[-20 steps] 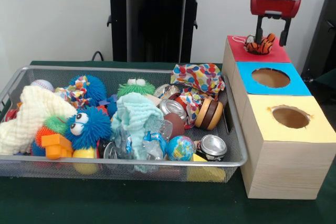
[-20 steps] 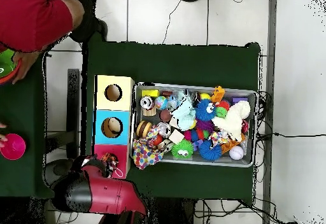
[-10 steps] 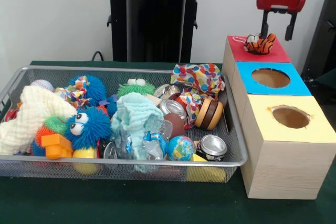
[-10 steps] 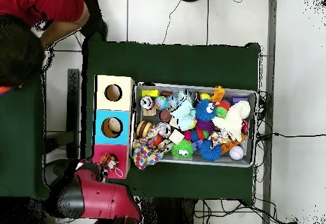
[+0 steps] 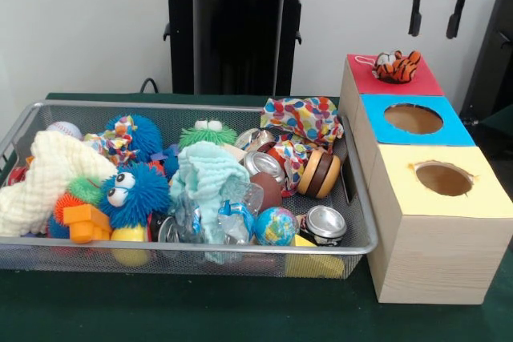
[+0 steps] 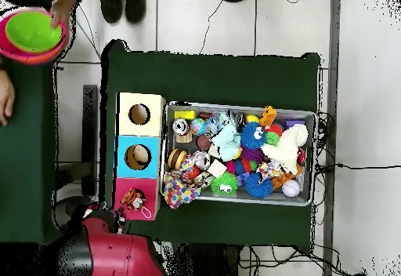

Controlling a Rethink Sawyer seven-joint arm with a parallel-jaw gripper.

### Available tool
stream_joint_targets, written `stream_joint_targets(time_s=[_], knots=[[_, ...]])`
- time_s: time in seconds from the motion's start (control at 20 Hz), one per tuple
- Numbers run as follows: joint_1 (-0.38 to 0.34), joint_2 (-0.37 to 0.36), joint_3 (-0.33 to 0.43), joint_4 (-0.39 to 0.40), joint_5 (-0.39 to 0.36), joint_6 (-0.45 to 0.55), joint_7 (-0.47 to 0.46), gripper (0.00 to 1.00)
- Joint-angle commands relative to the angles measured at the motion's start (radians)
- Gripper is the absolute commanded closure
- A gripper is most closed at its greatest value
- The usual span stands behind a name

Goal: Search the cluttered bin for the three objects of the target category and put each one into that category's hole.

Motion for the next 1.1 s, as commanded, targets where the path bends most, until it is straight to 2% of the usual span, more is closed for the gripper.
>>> stream_joint_targets(time_s=[0.05, 0.15, 0.2, 0.5, 0.7, 0.9, 1.1], knots=[[-0.022, 0.011, -0.027, -0.04, -0.001, 0.076, 0.198, 0.0], [-0.017, 0.017, -0.043, -0.048, -0.017, 0.077, 0.187, 0.0], [-0.008, 0.021, -0.057, -0.055, -0.025, 0.079, 0.182, 1.0], [0.01, 0.031, -0.086, -0.055, -0.042, 0.063, 0.172, 1.0], [0.052, 0.051, -0.125, -0.057, -0.029, 0.079, 0.21, 1.0], [0.05, 0.071, -0.116, -0.031, -0.017, 0.019, 0.205, 1.0], [0.019, 0.094, -0.077, 0.011, -0.009, -0.053, 0.193, 1.0]])
